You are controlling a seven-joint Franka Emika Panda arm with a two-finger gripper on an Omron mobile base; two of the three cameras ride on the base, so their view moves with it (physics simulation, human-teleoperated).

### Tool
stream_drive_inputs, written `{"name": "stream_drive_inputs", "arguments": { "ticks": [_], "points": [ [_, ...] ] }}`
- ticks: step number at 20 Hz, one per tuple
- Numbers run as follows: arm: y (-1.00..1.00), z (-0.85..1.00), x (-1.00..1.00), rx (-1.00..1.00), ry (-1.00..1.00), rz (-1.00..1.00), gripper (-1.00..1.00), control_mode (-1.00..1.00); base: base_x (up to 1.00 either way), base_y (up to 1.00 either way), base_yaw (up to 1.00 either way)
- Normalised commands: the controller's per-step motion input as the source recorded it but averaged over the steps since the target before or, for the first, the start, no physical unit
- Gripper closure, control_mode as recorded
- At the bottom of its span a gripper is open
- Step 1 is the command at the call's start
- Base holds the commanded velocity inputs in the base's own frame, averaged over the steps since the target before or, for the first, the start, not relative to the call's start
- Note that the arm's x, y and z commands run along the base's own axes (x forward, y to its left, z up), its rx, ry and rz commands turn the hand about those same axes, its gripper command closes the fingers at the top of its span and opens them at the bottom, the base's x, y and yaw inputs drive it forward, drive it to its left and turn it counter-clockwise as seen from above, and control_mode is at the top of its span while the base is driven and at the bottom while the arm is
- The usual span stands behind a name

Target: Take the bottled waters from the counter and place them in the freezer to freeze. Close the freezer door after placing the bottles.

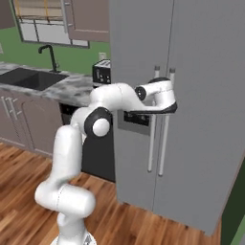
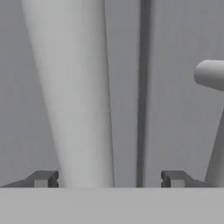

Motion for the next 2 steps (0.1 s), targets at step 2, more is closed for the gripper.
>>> {"name": "stream_drive_inputs", "arguments": {
  "ticks": [2],
  "points": [
    [0.00, 0.00, -0.01, 0.00, 0.00, 0.00, -1.00, -1.00, 0.00, 0.00, 0.00]
  ]
}}
